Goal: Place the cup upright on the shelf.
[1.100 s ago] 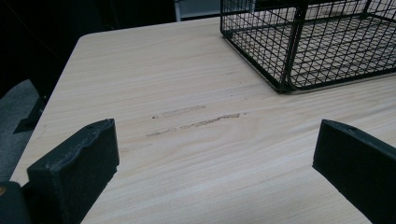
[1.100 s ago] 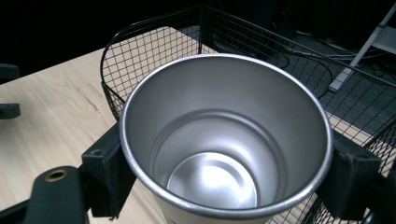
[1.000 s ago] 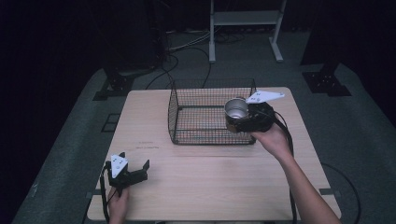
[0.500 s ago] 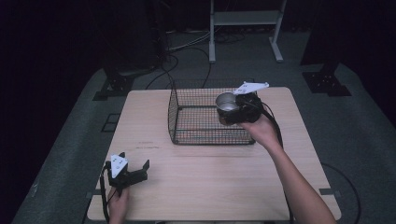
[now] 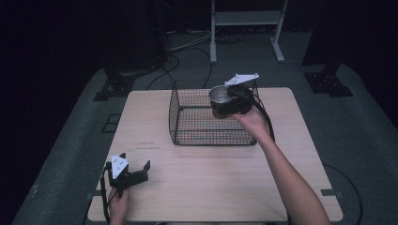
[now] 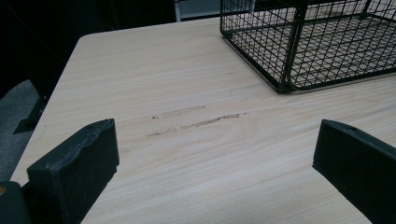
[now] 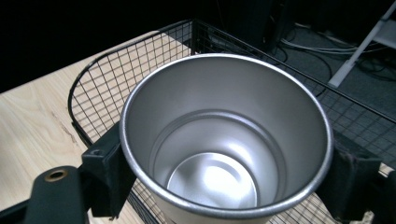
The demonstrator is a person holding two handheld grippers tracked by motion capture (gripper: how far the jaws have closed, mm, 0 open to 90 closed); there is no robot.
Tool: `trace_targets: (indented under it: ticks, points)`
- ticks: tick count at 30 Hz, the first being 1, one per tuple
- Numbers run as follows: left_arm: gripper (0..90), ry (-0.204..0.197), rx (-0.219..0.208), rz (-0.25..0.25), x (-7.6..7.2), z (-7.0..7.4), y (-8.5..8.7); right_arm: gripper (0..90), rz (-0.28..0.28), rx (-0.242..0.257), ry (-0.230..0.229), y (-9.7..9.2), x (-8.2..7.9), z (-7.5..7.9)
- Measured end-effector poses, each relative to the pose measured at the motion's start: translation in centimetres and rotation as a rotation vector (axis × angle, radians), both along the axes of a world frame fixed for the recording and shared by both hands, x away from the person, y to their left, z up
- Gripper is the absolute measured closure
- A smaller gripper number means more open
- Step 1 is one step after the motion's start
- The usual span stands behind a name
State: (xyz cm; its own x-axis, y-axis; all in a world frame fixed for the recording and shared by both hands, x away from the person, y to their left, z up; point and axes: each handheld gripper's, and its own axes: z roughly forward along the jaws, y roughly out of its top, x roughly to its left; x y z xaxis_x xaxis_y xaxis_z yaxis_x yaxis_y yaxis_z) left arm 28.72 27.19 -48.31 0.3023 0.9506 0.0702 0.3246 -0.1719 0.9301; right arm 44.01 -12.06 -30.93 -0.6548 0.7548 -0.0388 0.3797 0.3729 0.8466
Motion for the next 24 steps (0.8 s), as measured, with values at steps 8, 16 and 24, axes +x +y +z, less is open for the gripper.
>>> trace_targets:
  ticks: [8, 16, 24]
  points:
    - [0.0, 0.001, -0.006, 0.000, 0.0, 0.0, 0.0, 17.8, -0.018, -0.027, 0.016, 0.7, 1.7, 0.0]
    - [0.0, 0.003, -0.006, -0.001, 0.0, 0.0, 0.0, 17.8, -0.032, -0.030, 0.025, 1.8, 3.3, 0.2]
    - [0.0, 0.004, -0.005, -0.002, 0.0, 0.0, 0.1, 17.8, -0.032, -0.038, 0.049, 2.7, 4.3, -0.6]
